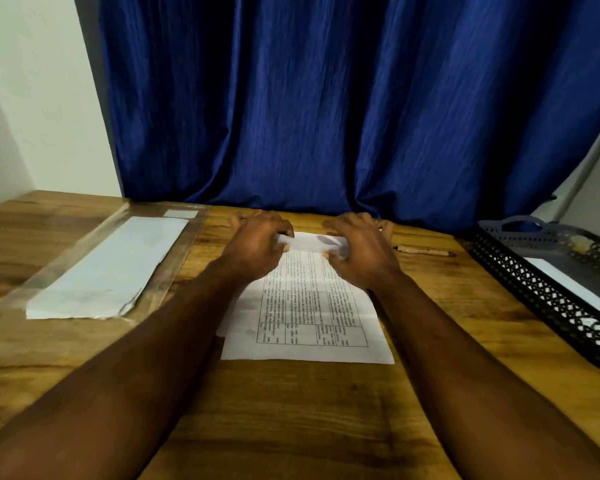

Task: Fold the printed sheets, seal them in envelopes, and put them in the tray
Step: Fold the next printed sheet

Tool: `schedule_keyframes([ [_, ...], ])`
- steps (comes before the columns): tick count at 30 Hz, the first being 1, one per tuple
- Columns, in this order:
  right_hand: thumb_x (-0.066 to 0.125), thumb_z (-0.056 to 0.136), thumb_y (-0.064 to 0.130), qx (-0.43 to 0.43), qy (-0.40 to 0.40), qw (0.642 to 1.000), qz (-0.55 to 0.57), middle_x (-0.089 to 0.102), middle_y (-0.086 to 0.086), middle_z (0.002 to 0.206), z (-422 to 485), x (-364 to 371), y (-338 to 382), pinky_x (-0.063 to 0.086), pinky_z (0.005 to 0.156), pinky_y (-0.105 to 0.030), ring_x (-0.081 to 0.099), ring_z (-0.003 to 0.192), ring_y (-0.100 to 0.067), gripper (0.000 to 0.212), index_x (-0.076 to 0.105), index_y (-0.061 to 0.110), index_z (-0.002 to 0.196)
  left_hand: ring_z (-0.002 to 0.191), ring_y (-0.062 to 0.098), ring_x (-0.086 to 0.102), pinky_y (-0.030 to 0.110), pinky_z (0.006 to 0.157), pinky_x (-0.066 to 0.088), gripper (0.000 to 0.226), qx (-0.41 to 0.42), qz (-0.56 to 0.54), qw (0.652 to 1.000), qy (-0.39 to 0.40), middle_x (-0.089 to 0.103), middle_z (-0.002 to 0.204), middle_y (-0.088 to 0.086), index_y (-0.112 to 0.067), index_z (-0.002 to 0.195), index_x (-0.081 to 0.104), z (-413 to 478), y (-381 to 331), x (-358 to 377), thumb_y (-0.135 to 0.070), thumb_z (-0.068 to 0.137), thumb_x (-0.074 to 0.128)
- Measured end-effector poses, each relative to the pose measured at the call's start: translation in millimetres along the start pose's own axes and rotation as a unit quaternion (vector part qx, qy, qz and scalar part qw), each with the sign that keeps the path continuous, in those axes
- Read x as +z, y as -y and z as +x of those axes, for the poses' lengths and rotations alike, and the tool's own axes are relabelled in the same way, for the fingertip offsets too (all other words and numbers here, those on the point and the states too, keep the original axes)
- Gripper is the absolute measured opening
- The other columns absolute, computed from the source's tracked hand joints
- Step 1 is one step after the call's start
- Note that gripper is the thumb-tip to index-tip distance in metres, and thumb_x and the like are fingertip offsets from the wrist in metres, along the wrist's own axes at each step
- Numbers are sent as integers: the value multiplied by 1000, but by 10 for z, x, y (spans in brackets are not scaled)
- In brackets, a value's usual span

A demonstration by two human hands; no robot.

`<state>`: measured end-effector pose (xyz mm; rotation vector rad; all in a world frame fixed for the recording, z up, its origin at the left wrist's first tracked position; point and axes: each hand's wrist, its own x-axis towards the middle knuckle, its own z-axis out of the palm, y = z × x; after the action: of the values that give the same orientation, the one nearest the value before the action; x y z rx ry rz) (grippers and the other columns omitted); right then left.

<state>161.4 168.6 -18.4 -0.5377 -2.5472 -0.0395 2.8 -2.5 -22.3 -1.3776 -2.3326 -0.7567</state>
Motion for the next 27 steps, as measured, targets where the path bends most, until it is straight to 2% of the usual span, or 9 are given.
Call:
schedule_keyframes([
  [3,68,99,25,-28,27,999,-22,73,15,128,9,3,63,22,112,-50,56,126,-14,28,73,37,123,111,7,59,42,103,29,14,24,25,999,12,72,108,-16,-33,97,76,23,-31,-15,-20,94,70],
  [5,66,99,16,-32,68,996,-38,76,14,126,-1,15,84,21,113,-52,60,122,-14,33,76,36,123,109,9,65,38,104,43,22,13,30,998,57,76,113,-14,-30,105,81,26,-63,-16,-15,95,68],
  [7,62,98,16,-7,117,992,-42,69,12,141,-7,6,106,9,120,-57,57,134,-15,42,72,33,134,114,10,65,36,102,53,26,-16,24,996,89,75,123,-13,-30,115,80,7,-73,-6,-17,96,67],
  [10,43,105,36,19,190,981,-22,42,3,168,-49,-62,246,0,126,-60,35,155,-20,55,48,26,159,122,11,61,39,105,53,34,-36,7,992,123,71,133,-14,-32,122,76,-26,-43,10,-37,92,63],
  [12,31,110,45,5,221,975,-5,17,2,178,-88,-74,389,-7,129,-60,14,164,-17,63,24,25,169,113,10,64,39,98,55,38,-28,-6,991,134,72,132,-13,-30,119,77,-47,-29,-19,-49,94,56],
  [15,25,112,45,-18,262,964,30,0,7,179,-92,-11,538,-12,130,-57,0,165,-11,64,6,29,171,105,15,66,35,92,53,35,-3,-6,990,142,74,128,-5,-27,125,76,-67,-7,-56,-42,103,53],
  [18,19,114,44,7,306,950,66,-4,10,179,-51,75,555,-13,129,-57,-5,164,-9,61,0,33,171,118,19,66,33,100,51,33,-10,-22,990,138,72,133,-3,-28,133,72,-72,71,-24,-32,104,57],
  [23,13,113,54,97,302,948,37,-8,10,178,-10,97,263,-18,126,-62,-10,164,-14,64,2,30,171,136,17,55,38,114,45,35,-48,-31,989,137,63,146,-9,-32,134,71,-28,174,44,-42,102,61],
  [27,14,113,54,146,305,941,-3,-8,7,179,-23,86,53,-15,125,-67,-8,165,-19,65,1,28,171,139,21,50,44,116,42,59,-82,-16,987,134,57,152,-6,-32,148,59,-17,259,43,-60,96,64],
])
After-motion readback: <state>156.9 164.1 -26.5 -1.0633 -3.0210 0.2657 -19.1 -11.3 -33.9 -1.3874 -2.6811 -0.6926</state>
